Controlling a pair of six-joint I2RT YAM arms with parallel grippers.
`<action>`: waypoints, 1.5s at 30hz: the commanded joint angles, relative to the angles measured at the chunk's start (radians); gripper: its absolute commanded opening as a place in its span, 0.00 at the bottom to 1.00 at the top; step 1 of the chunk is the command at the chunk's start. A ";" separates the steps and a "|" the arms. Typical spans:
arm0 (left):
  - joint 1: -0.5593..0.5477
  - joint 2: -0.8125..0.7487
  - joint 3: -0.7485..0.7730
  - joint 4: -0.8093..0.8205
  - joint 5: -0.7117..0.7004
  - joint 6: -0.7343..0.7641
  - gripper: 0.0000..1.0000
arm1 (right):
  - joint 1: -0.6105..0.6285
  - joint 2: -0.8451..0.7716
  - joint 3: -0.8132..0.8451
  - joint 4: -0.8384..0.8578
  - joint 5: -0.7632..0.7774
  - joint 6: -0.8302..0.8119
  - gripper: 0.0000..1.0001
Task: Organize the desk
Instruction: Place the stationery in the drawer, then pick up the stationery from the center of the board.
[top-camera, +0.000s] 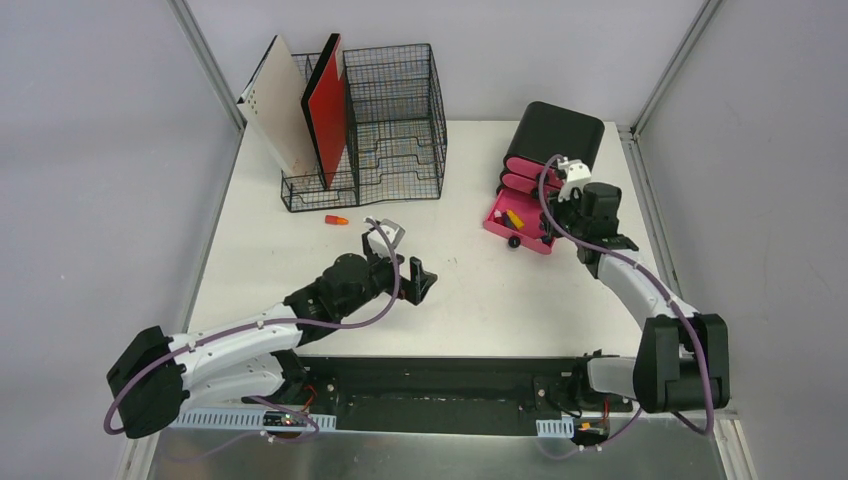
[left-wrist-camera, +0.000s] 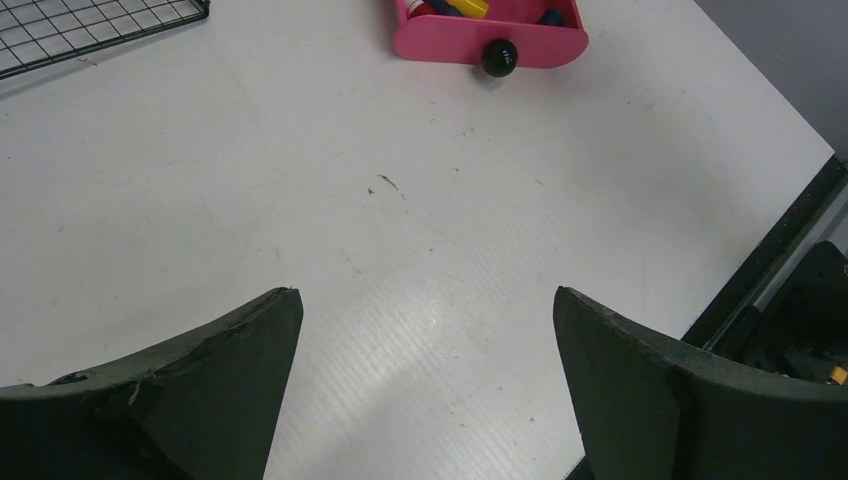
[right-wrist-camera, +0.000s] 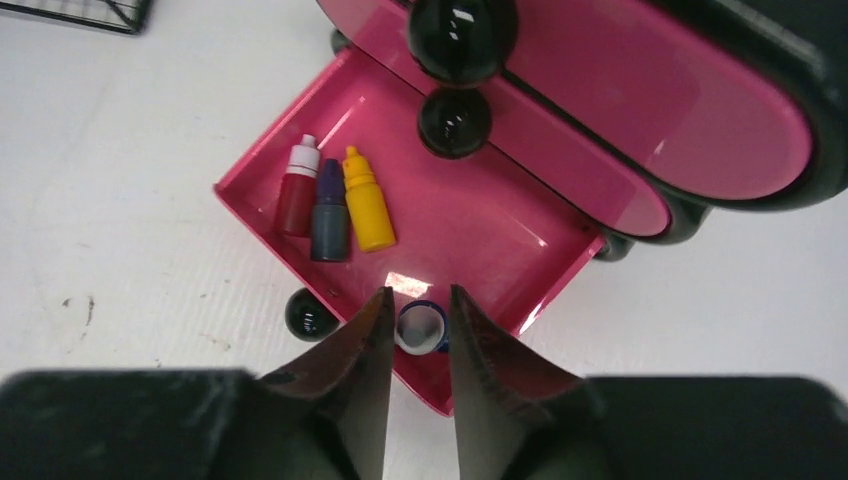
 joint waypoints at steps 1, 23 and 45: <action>0.015 -0.074 -0.033 -0.012 -0.006 -0.059 0.99 | 0.025 0.042 0.049 0.041 0.148 0.005 0.36; 0.363 -0.070 0.052 -0.218 0.190 -0.212 0.99 | -0.131 -0.254 0.144 -0.462 -0.566 -0.289 0.99; 0.719 0.478 0.469 -0.678 -0.102 -0.606 0.74 | -0.133 -0.236 0.152 -0.492 -0.558 -0.314 0.99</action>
